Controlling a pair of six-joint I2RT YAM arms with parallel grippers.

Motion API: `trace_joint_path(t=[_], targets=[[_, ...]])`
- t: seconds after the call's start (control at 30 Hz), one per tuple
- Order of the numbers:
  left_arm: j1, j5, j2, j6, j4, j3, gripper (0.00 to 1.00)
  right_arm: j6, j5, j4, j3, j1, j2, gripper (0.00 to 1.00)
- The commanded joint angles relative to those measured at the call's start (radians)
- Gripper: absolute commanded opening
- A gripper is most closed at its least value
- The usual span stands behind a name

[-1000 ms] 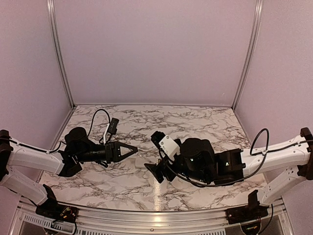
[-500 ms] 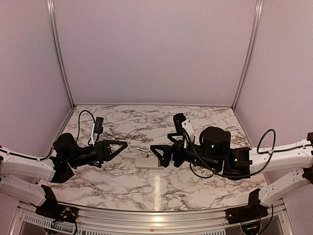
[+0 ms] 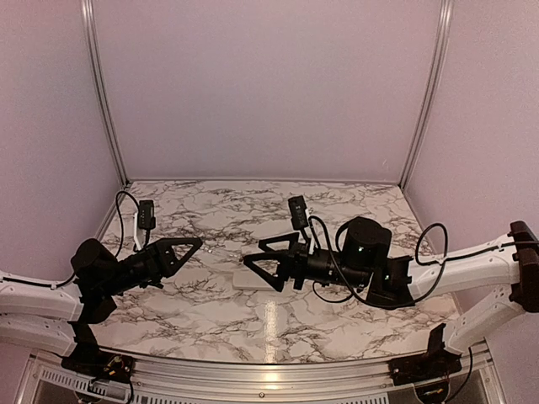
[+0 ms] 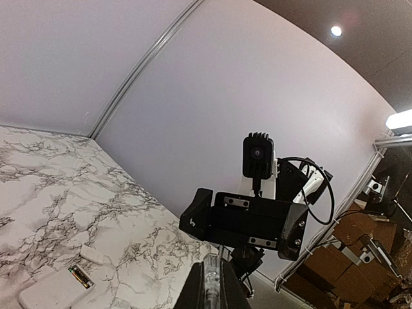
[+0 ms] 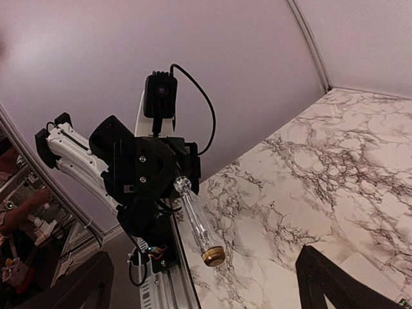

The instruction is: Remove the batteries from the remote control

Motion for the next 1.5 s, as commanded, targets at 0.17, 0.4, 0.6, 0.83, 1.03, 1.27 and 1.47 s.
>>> trace_joint_path(t=[0.17,0.4,0.6,0.83,1.03,1.27,1.47], targets=[[-0.004,0.006,-0.026,-0.063,0.105,-0.039,0.0,0.093,-0.21,0.276,0.027,-0.005,0.122,0.95],[-0.004,0.001,-0.025,-0.078,0.121,-0.054,0.0,0.119,-0.244,0.378,0.058,-0.004,0.204,0.87],[-0.004,0.001,-0.004,-0.089,0.138,-0.057,0.0,0.136,-0.224,0.405,0.118,0.002,0.264,0.76],[-0.003,-0.006,-0.002,-0.096,0.15,-0.065,0.0,0.139,-0.2,0.402,0.213,0.022,0.352,0.69],[-0.004,-0.018,-0.007,-0.097,0.156,-0.073,0.0,0.126,-0.167,0.368,0.276,0.038,0.395,0.6],[-0.004,-0.03,-0.022,-0.088,0.136,-0.074,0.0,0.108,-0.121,0.295,0.318,0.052,0.415,0.48],[-0.004,-0.042,-0.049,-0.072,0.108,-0.076,0.0,0.092,-0.071,0.235,0.321,0.057,0.407,0.44]])
